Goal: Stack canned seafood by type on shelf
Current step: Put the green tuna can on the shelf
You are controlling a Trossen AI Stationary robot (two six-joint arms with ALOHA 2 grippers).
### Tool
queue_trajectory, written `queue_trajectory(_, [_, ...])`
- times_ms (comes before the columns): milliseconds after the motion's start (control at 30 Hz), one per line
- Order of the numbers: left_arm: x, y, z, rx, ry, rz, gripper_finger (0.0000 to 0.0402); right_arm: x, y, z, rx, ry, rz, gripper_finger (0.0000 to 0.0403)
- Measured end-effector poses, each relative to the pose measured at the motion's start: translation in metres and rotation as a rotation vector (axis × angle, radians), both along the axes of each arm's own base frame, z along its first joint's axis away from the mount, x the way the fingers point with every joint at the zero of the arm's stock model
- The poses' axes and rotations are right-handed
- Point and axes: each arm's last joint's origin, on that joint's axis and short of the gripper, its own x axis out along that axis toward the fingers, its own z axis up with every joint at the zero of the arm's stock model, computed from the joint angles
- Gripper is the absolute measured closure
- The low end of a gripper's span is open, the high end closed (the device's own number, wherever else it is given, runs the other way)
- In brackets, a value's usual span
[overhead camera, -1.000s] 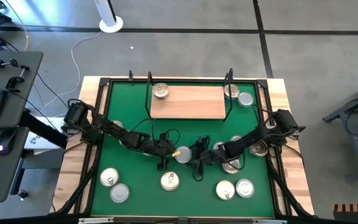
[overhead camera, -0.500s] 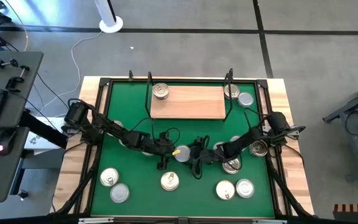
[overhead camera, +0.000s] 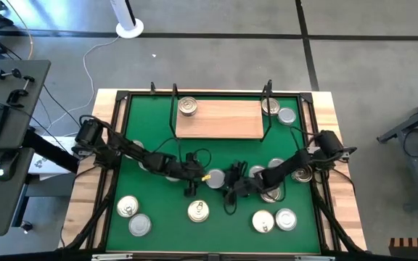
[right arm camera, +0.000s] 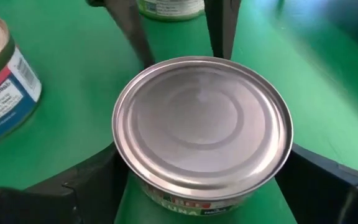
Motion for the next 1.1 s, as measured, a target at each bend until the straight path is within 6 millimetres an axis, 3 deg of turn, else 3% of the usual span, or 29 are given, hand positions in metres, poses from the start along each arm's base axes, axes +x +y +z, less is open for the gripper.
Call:
queue_trajectory(167, [-0.009,0.003,0.001,0.035,0.077,0.060,0.0179,-0.012,0.005,0.012,0.004,0.040,-0.063,0.0058])
queue_trajectory(367, [-0.014,0.004,0.003,0.054,0.107,0.106,0.0179,-0.019,-0.003,0.046,-0.036,0.041,-0.166,0.0094])
queue_trajectory(533, [-0.016,-0.001,0.005,0.085,0.093,0.118,0.0179,-0.007,-0.027,0.090,-0.085,0.048,-0.278,0.0110])
queue_trajectory(667, [-0.016,-0.006,0.007,0.100,0.074,0.115,0.0179,0.003,-0.052,0.109,-0.056,0.157,-0.266,0.0134])
queue_trajectory(833, [-0.017,-0.011,0.007,0.112,0.066,0.108,0.0179,0.007,-0.059,0.108,-0.033,0.235,-0.134,0.0145])
queue_trajectory(933, [-0.018,-0.012,0.007,0.120,0.060,0.117,0.0179,0.001,-0.049,0.101,-0.075,0.230,-0.110,0.0145])
queue_trajectory(1100, [-0.018,-0.014,0.008,0.133,0.039,0.137,0.0179,-0.024,-0.022,0.070,-0.102,0.217,-0.068,0.0144])
